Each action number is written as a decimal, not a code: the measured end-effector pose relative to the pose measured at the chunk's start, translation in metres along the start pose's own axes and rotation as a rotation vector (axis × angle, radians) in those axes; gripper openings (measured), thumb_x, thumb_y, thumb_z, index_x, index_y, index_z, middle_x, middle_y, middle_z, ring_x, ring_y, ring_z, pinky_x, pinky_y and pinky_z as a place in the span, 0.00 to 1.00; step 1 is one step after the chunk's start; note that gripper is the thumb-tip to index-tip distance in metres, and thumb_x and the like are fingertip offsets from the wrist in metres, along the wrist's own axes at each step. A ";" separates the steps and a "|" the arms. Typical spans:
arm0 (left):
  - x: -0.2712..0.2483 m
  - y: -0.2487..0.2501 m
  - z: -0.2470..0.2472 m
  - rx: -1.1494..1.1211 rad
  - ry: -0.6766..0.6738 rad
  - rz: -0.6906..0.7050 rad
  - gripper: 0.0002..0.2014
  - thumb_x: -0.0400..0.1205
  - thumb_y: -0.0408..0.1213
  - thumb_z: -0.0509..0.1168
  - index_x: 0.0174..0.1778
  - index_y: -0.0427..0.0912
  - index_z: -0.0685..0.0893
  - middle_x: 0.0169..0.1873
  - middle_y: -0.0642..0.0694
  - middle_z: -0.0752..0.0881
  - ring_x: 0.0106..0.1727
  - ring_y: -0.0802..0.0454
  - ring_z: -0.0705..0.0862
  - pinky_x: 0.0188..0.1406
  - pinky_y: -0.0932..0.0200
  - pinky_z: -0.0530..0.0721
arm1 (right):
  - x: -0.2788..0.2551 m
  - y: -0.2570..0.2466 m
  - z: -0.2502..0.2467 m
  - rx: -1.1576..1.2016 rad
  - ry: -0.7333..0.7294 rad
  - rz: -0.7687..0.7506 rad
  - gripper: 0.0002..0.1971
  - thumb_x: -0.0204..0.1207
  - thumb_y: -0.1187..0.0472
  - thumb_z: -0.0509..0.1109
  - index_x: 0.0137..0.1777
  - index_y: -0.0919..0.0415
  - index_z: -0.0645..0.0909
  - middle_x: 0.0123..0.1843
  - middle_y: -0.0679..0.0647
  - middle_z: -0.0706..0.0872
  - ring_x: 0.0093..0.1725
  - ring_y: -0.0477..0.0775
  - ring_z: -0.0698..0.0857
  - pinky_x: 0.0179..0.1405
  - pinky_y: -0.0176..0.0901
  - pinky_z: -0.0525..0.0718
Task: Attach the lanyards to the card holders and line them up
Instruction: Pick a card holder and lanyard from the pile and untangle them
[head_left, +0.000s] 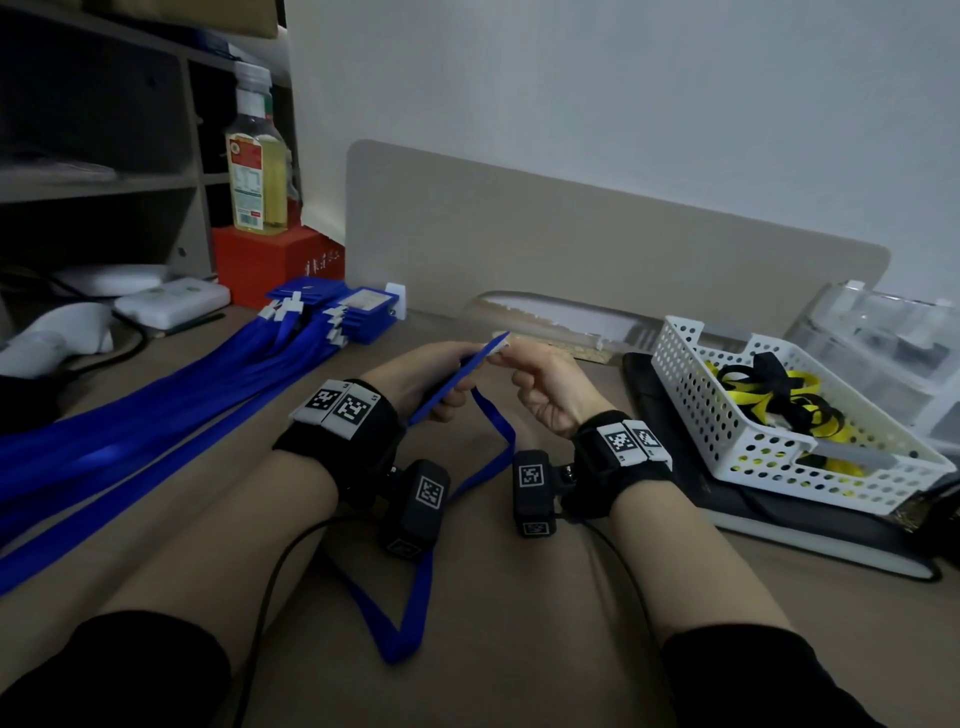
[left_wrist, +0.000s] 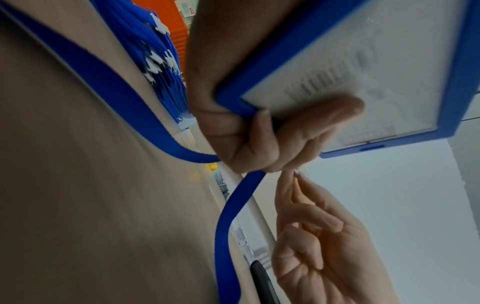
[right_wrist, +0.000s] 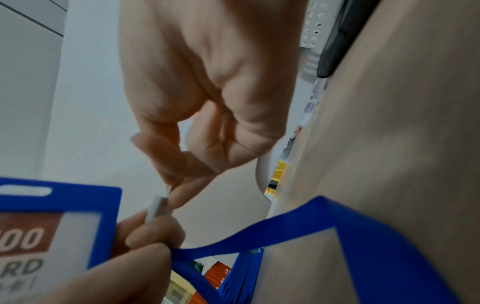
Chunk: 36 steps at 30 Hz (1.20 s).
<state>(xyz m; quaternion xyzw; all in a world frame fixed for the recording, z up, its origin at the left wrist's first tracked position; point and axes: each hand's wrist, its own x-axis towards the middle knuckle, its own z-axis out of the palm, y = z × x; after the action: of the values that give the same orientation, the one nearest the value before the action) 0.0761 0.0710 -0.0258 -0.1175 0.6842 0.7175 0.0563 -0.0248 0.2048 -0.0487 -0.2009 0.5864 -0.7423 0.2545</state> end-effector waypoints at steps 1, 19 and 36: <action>0.000 0.000 0.000 0.005 0.000 -0.007 0.17 0.87 0.47 0.54 0.33 0.47 0.71 0.16 0.53 0.68 0.13 0.60 0.64 0.11 0.68 0.60 | 0.000 0.000 0.001 -0.023 0.025 -0.007 0.06 0.80 0.68 0.64 0.52 0.67 0.81 0.44 0.57 0.86 0.19 0.40 0.68 0.09 0.26 0.59; 0.002 -0.004 -0.003 0.044 0.038 -0.059 0.16 0.87 0.47 0.55 0.33 0.47 0.71 0.17 0.53 0.69 0.15 0.60 0.64 0.13 0.68 0.60 | -0.008 0.003 0.010 -0.127 0.199 -0.096 0.06 0.73 0.72 0.70 0.39 0.61 0.84 0.33 0.52 0.82 0.18 0.43 0.67 0.11 0.32 0.59; -0.005 0.016 -0.005 0.284 0.392 0.275 0.13 0.86 0.42 0.57 0.45 0.40 0.83 0.53 0.35 0.87 0.55 0.38 0.85 0.56 0.45 0.81 | -0.007 -0.005 0.002 -0.047 0.280 -0.279 0.11 0.72 0.76 0.67 0.33 0.62 0.81 0.24 0.50 0.75 0.20 0.43 0.66 0.15 0.32 0.59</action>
<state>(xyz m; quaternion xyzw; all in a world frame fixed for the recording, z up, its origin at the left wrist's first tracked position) 0.0773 0.0650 -0.0095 -0.1511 0.7854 0.5787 -0.1593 -0.0188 0.2083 -0.0431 -0.1810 0.5998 -0.7771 0.0602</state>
